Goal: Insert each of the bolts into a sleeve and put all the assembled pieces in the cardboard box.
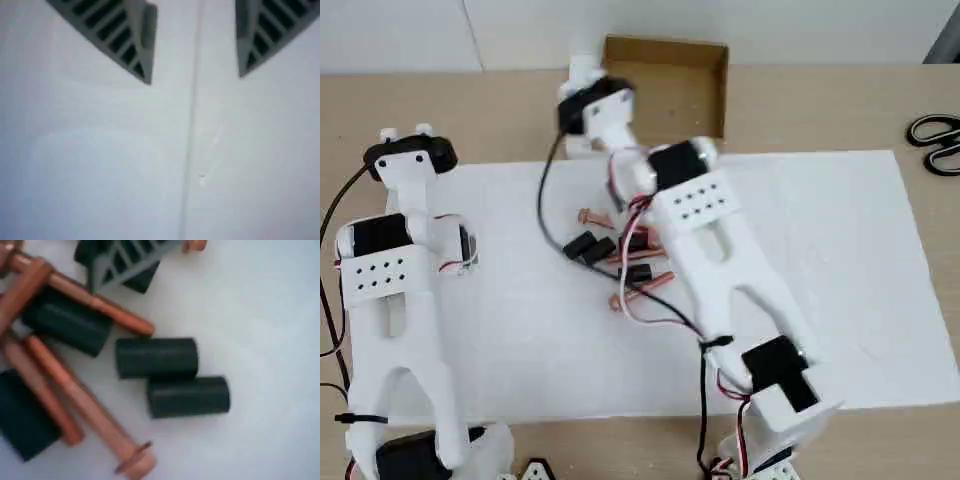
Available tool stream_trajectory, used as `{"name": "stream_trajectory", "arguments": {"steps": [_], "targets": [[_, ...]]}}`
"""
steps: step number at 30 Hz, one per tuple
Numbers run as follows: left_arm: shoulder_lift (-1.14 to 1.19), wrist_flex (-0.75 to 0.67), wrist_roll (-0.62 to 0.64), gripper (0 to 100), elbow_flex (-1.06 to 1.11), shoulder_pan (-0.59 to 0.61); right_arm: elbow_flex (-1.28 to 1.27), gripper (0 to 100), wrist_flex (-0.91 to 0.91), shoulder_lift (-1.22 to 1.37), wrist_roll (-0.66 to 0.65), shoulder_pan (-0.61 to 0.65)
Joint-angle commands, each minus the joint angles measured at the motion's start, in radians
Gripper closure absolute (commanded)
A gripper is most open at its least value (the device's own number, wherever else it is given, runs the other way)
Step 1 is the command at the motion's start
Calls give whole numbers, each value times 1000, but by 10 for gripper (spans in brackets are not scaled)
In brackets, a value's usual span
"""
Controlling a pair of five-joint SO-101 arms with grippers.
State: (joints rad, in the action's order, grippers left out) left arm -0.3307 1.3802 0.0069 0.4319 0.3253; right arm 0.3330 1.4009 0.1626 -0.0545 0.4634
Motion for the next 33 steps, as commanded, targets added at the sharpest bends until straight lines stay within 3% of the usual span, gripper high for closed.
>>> {"name": "stream_trajectory", "arguments": {"steps": [1, 5, 9, 14, 25, 33], "targets": [[-2, -32, 8, 893, -4, -3, 129, 848, -10, -7, 104, -85], [-5, -28, 8, 893, -4, -3, 144, 848, 65, -16, 132, -101], [-6, 14, 8, 893, -4, 25, 144, 846, 325, -10, 170, -90], [-6, 28, 6, 893, 21, 60, 121, 847, 312, -7, 184, -110], [-6, -14, 3, 892, 22, 31, 34, 847, 197, -1, 428, 7], [-5, -18, 3, 892, 39, 8, 38, 847, 62, 176, 443, 74]]}}
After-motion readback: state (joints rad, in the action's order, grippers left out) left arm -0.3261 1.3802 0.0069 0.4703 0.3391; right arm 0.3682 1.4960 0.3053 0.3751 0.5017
